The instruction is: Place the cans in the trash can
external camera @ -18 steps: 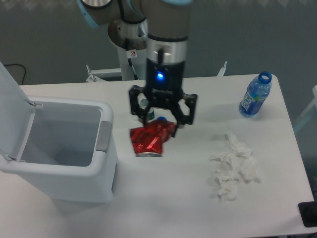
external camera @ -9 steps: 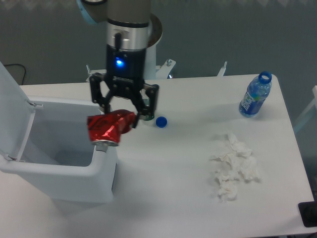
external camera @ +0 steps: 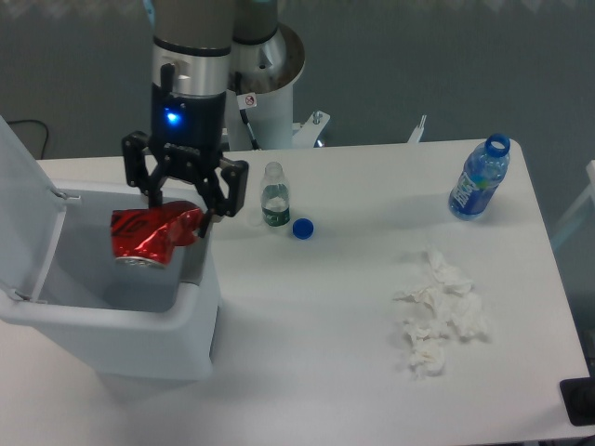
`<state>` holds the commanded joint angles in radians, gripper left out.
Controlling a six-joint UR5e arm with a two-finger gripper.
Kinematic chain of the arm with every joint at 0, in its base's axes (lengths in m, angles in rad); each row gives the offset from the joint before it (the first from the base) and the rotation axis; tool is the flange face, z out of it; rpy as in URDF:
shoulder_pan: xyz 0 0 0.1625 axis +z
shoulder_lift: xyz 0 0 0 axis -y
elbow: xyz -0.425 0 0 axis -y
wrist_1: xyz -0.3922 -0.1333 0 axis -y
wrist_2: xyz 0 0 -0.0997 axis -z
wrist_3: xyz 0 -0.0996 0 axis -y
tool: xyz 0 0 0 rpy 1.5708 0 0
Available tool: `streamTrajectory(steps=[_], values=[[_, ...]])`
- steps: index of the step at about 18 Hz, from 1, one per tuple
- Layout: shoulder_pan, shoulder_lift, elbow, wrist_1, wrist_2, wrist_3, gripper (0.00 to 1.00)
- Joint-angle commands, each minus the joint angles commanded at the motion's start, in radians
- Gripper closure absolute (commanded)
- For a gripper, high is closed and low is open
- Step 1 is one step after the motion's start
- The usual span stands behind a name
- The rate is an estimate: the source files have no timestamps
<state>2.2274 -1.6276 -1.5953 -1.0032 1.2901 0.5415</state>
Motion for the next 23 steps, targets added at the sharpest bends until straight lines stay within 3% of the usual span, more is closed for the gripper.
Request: streamTrajectory(steps=[13, 16, 18, 23], values=[[-0.038, -0.003, -0.021, 0.002, 0.003, 0.0, 0.27], [-0.04, -0.002, -0.025, 0.002, 0.003, 0.0, 0.24], [-0.045, -0.003, -0.025, 0.003, 0.005, 0.006, 0.08], [-0.045, 0.0, -0.022, 0.005, 0.005, 0.009, 0.04]])
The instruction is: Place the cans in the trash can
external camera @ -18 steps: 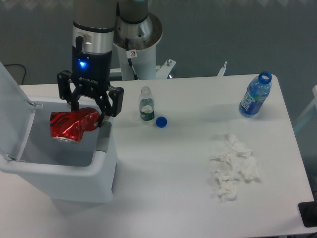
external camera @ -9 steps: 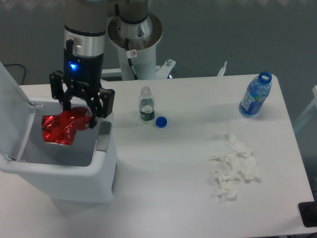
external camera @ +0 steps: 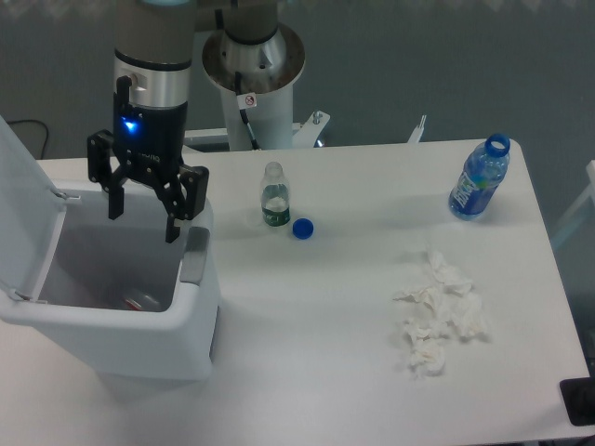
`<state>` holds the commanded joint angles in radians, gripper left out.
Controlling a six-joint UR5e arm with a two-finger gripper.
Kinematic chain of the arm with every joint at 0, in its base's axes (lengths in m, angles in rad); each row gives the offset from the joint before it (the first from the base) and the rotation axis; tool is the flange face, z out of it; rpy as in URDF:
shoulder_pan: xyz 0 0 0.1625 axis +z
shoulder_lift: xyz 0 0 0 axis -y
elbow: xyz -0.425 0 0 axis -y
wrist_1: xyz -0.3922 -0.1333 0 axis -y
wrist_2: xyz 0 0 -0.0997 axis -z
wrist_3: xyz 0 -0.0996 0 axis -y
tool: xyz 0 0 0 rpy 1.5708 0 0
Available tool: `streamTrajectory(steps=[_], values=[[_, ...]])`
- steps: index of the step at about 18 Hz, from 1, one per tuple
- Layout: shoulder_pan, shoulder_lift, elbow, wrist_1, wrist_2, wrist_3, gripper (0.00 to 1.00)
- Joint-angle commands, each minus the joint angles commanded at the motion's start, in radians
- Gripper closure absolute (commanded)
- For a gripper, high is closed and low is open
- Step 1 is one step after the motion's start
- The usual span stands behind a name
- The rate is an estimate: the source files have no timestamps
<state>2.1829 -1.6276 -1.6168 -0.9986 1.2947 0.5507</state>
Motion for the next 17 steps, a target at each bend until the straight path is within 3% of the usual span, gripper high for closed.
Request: streamTrajectory(steps=[1, 9, 14, 17], values=[[0.002, 0.0, 0.005, 0.002, -0.002, 0.002, 0.0], [0.041, 0.002, 0.041, 0.006, 0.073, 0.006, 0.0], [0.038, -0.005, 0.037, 0.003, 0.204, 0.167, 0.0], [0.046, -0.008, 0.032, 0.003, 0.213, 0.21, 0.0]])
